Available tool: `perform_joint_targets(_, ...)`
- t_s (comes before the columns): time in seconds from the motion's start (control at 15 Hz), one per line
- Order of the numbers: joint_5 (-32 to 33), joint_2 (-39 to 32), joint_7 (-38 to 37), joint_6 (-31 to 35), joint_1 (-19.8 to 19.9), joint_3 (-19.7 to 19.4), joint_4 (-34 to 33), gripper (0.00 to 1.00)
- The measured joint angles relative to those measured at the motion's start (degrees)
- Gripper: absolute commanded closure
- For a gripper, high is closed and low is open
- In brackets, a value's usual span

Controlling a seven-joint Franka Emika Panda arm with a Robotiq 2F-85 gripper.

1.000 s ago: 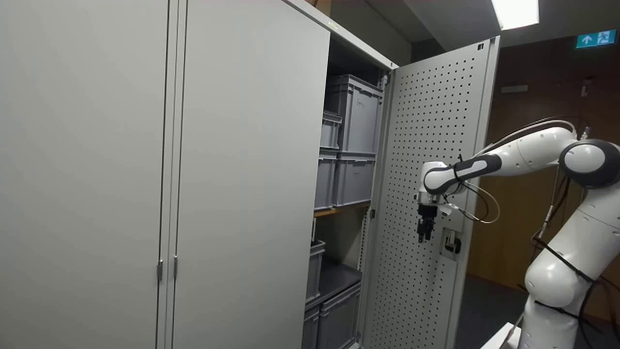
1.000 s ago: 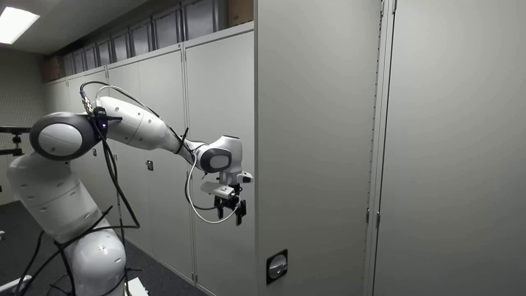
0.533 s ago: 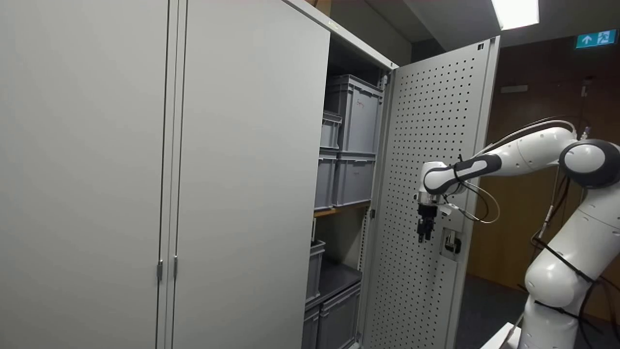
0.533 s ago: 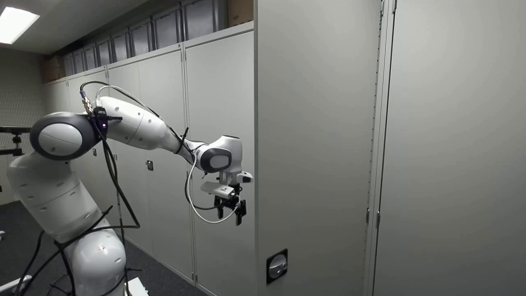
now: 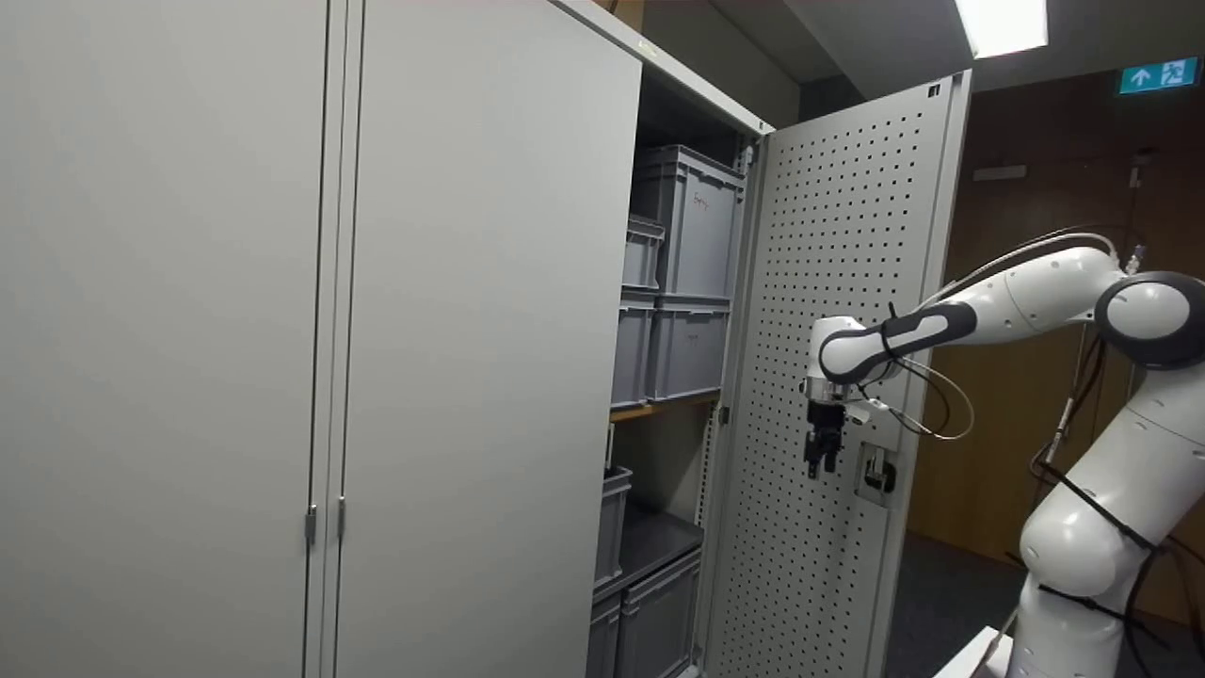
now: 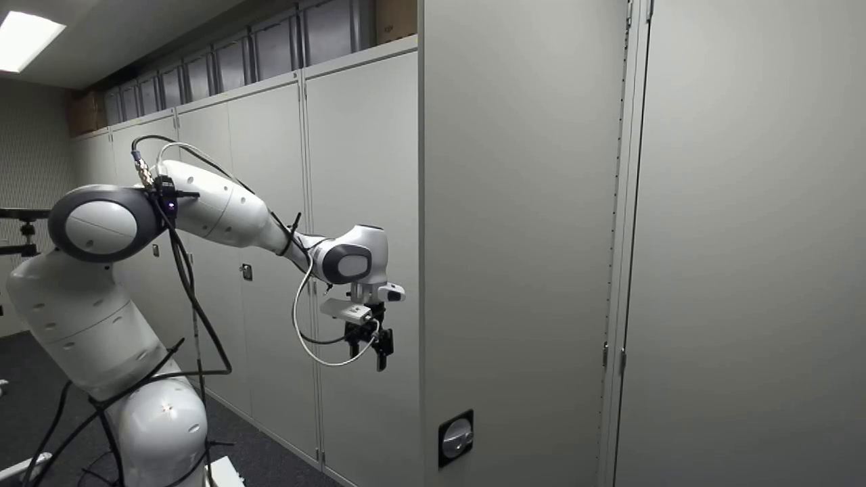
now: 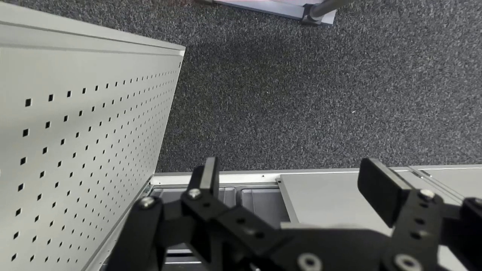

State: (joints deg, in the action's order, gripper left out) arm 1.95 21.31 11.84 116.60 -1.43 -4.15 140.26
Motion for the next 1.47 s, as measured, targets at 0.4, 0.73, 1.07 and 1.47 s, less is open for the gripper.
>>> perform_joint_targets(0.4, 2.1, 3.8, -7.9, -3.8, 0.0, 3.7, 1.6, 0.0)
perform_joint_targets(0.73, 4.7, 8.3, -15.2, -8.6, 0.1, 5.5, 2.2, 0.0)
perform_joint_targets(1.07, 7.4, 14.8, -20.2, -11.2, 1.3, 6.3, 4.0, 0.0)
perform_joint_targets(1.47, 10.0, 25.2, -20.6, -11.4, 4.8, 5.9, 7.9, 0.0)
